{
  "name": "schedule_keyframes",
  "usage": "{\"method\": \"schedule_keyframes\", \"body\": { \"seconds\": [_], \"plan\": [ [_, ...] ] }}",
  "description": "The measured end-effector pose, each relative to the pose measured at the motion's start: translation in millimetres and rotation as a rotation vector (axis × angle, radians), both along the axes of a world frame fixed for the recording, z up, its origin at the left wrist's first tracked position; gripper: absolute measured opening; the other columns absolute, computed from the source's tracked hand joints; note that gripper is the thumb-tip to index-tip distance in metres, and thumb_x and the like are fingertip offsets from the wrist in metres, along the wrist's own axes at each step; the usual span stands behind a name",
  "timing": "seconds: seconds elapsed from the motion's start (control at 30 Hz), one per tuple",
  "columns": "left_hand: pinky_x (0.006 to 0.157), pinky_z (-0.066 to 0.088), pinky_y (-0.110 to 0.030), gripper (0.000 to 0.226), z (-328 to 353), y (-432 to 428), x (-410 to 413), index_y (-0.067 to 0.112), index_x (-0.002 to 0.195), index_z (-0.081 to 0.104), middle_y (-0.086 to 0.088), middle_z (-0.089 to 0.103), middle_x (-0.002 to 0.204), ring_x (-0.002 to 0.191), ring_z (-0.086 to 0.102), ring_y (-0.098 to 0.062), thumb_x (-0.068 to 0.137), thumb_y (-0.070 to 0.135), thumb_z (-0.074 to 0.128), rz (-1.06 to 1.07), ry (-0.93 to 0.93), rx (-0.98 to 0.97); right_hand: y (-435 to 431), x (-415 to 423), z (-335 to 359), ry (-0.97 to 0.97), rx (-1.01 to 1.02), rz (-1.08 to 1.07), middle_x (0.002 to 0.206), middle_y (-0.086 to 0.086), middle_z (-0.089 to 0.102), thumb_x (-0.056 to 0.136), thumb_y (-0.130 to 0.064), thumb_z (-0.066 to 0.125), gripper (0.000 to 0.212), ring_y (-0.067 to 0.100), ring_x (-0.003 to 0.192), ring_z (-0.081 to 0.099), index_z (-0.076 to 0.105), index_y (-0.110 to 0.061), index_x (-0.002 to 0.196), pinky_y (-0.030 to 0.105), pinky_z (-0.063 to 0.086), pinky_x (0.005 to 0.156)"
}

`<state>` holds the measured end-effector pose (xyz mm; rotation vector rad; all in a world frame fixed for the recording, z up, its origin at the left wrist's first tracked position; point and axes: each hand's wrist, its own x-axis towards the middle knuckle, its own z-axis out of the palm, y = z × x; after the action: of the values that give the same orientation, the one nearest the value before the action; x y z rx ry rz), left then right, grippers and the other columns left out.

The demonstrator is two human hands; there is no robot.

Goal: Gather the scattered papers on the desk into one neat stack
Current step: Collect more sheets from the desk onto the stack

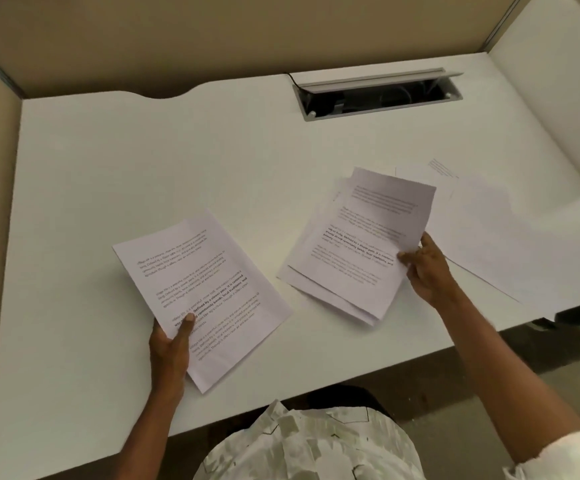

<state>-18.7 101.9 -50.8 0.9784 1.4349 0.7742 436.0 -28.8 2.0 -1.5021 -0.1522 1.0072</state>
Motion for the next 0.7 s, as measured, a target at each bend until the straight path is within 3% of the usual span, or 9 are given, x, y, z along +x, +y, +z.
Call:
{"method": "schedule_keyframes", "body": {
  "seconds": [0.1, 0.17, 0.3, 0.37, 0.47, 0.6, 0.7],
  "plan": [
    [0.065, 0.062, -0.02, 0.043, 4.7, 0.4, 2.3, 0.062, 0.113, 0.063, 0.025, 0.073, 0.111, 0.097, 0.073, -0.002, 0.096, 0.024, 0.071, -0.004, 0.011, -0.012, 7.7, 15.2, -5.7, 0.07, -0.012, -0.012, 0.139, 0.017, 0.066, 0.086, 0.03, 0.043, 0.076, 0.037, 0.125, 0.065, 0.044, -0.006, 0.153, 0.047, 0.059, 0.099],
    [0.065, 0.062, -0.02, 0.043, 3.0, -0.4, 4.3, 0.063, 0.111, 0.063, 0.026, 0.073, 0.111, 0.096, 0.073, 0.0, 0.096, 0.024, 0.071, -0.004, 0.024, -0.008, 11.9, 12.5, -4.3, 0.058, -0.002, -0.017, 0.14, 0.016, 0.066, 0.089, 0.022, 0.056, 0.067, 0.039, 0.129, 0.063, 0.05, -0.006, 0.149, 0.051, 0.058, 0.1],
    [0.068, 0.062, -0.023, 0.036, 0.1, 5.8, -1.7, 0.057, 0.115, 0.062, 0.022, 0.072, 0.111, 0.095, 0.072, -0.001, 0.096, 0.027, 0.071, -0.062, 0.051, -0.015, 28.9, -20.4, 5.2, -0.102, -0.045, 0.002, 0.126, 0.01, 0.074, 0.092, 0.001, 0.073, 0.05, 0.034, 0.116, 0.072, 0.059, -0.003, 0.14, 0.048, 0.062, 0.094],
    [0.07, 0.061, -0.023, 0.033, 15.3, -7.4, -15.2, 0.053, 0.115, 0.063, 0.023, 0.075, 0.106, 0.094, 0.073, -0.001, 0.096, 0.027, 0.071, 0.063, 0.092, 0.0, 56.1, -37.1, 21.8, -0.121, 0.036, 0.082, 0.122, 0.013, 0.075, 0.094, 0.001, 0.07, 0.043, 0.032, 0.11, 0.074, 0.062, 0.001, 0.136, 0.053, 0.058, 0.101],
    [0.077, 0.062, -0.027, 0.031, 18.2, 0.0, 2.7, 0.047, 0.115, 0.065, 0.028, 0.076, 0.101, 0.093, 0.073, -0.001, 0.096, 0.022, 0.072, -0.023, 0.067, -0.048, 61.0, -17.8, 65.7, -0.098, 0.19, 0.132, 0.127, 0.011, 0.075, 0.097, -0.008, 0.07, 0.04, 0.029, 0.115, 0.073, 0.065, -0.007, 0.137, 0.046, 0.06, 0.098],
    [0.102, 0.054, -0.047, 0.041, 29.0, 9.0, 36.2, 0.018, 0.136, 0.063, -0.001, 0.073, 0.127, 0.115, 0.07, -0.024, 0.096, 0.015, 0.072, -0.116, -0.027, -0.096, 61.9, 4.5, 106.9, 0.064, 0.353, 0.33, 0.14, 0.015, 0.066, 0.105, -0.012, 0.055, 0.041, 0.032, 0.125, 0.067, 0.058, -0.01, 0.146, 0.048, 0.057, 0.102],
    [0.098, 0.057, -0.045, 0.04, 48.7, 14.2, 57.3, 0.017, 0.133, 0.065, -0.005, 0.075, 0.126, 0.115, 0.071, -0.028, 0.094, 0.01, 0.072, -0.142, -0.121, -0.076, 73.0, -12.4, 101.1, 0.017, 0.299, 0.399, 0.138, 0.017, 0.068, 0.102, -0.008, 0.059, 0.043, 0.03, 0.12, 0.07, 0.057, -0.003, 0.145, 0.047, 0.057, 0.102]
  ]
}}
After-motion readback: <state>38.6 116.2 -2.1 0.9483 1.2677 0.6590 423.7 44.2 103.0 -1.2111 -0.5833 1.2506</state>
